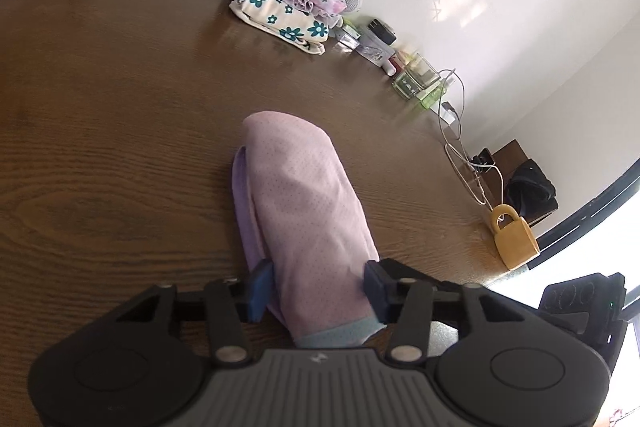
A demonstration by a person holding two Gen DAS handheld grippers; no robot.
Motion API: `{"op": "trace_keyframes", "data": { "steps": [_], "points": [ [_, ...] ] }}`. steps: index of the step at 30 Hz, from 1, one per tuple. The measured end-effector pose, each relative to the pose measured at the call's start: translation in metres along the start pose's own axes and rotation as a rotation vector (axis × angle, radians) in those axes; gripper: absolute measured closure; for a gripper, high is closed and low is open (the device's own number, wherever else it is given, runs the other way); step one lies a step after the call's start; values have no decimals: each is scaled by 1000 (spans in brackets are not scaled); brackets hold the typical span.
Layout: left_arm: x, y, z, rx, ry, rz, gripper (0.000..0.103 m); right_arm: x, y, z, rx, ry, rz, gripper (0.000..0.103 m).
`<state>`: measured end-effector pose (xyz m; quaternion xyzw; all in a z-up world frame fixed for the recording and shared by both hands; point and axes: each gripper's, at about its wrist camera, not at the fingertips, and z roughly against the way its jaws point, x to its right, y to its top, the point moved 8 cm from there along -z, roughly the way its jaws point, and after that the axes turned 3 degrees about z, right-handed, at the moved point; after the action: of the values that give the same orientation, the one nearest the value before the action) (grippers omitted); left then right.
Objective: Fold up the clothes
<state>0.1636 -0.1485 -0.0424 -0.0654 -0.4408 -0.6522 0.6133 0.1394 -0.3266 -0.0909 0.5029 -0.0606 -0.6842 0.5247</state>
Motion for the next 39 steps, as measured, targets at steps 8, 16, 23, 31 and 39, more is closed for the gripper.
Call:
{"op": "trace_keyframes", "data": {
  "steps": [8, 16, 23, 31, 39],
  "points": [
    [11, -13, 11, -47, -54, -97, 50, -5, -4, 23, 28, -37, 42, 63],
    [20, -30, 2, -123, -81, -143, 67, 6, -2, 32, 58, -79, 27, 63],
    [34, -38, -17, -184, -99, -165, 77, 18, 4, 41, 92, -110, 15, 62],
    [65, -39, -52, -217, -99, -220, 76, 32, 13, 53, 132, -141, 1, 60],
    [82, -37, -34, -218, -178, -299, 58, 43, 19, 64, 168, -159, -14, 59]
  ]
}}
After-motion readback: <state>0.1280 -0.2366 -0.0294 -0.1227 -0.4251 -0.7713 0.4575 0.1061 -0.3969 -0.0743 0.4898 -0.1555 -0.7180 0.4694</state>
